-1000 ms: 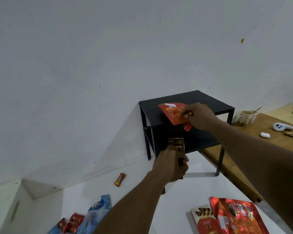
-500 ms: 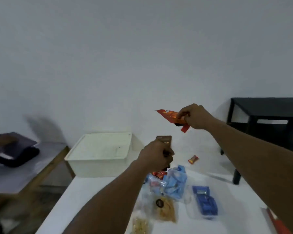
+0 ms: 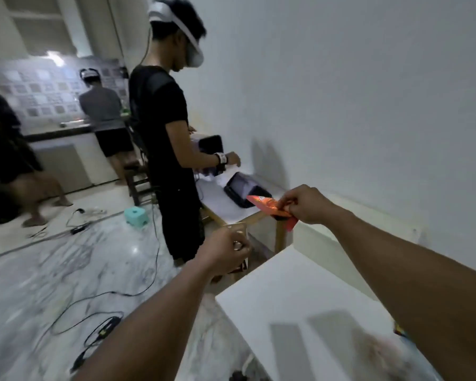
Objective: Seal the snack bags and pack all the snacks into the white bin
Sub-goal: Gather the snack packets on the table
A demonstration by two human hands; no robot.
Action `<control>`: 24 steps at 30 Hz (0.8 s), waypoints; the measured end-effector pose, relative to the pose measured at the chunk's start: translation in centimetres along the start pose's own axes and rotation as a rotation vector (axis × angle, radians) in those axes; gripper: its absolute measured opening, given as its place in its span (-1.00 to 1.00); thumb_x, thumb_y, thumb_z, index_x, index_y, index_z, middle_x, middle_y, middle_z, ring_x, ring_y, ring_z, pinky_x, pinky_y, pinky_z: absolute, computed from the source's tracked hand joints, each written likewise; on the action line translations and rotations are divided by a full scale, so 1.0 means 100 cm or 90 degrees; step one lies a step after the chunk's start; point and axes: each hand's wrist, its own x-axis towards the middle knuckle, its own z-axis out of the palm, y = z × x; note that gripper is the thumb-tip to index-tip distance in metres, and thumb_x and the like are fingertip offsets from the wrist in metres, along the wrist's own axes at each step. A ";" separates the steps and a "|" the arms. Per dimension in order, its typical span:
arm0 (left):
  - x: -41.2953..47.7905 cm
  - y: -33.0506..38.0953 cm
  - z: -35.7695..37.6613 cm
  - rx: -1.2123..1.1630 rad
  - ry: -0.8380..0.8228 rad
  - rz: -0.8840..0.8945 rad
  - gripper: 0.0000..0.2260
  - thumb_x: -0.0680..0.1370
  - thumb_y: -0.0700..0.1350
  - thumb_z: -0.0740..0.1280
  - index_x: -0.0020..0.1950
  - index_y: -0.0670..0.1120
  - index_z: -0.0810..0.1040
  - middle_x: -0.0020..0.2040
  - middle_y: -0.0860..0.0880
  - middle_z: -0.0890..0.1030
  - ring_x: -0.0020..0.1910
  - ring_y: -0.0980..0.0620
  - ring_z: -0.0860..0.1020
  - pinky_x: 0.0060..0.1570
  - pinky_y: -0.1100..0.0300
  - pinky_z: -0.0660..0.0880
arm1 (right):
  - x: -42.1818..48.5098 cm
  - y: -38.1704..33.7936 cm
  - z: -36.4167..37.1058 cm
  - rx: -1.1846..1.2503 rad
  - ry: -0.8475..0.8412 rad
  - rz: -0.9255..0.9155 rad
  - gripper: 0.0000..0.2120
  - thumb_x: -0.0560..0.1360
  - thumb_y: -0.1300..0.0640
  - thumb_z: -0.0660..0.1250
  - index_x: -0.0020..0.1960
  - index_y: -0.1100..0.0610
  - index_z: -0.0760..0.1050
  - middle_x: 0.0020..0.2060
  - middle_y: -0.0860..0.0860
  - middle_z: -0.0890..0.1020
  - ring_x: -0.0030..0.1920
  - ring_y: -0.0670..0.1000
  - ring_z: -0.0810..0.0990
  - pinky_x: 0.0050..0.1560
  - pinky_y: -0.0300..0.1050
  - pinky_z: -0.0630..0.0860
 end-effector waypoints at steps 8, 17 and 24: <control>-0.136 -0.165 0.028 -0.073 0.015 -0.398 -0.84 0.42 -0.01 0.37 -0.07 0.13 0.71 0.01 0.10 0.63 -0.05 0.09 0.62 -0.02 0.13 0.57 | 0.045 -0.074 0.241 0.042 -0.314 -0.110 -0.75 0.46 0.29 0.31 -0.06 0.05 0.72 -0.24 -0.01 0.63 -0.22 -0.02 0.57 -0.24 -0.28 0.38; -0.318 -0.302 0.209 -0.269 -0.047 -0.772 -0.87 0.45 -0.02 0.35 -0.14 0.20 0.67 -0.08 0.12 0.66 -0.08 0.10 0.62 -0.07 0.22 0.54 | -0.097 -0.008 0.574 0.094 -0.732 0.023 -0.74 0.48 0.34 0.28 -0.05 0.10 0.71 -0.07 0.02 0.70 0.01 0.05 0.66 0.00 -0.21 0.54; -0.361 -0.429 0.387 -0.350 -0.022 -0.876 -0.87 0.51 -0.02 0.37 -0.01 0.09 0.70 -0.04 0.09 0.68 -0.03 0.04 0.65 0.01 0.07 0.61 | -0.145 0.100 0.788 0.158 -0.727 0.238 -0.84 0.52 0.29 0.34 -0.01 0.18 0.68 -0.15 0.08 0.74 -0.09 0.10 0.72 0.09 0.13 0.62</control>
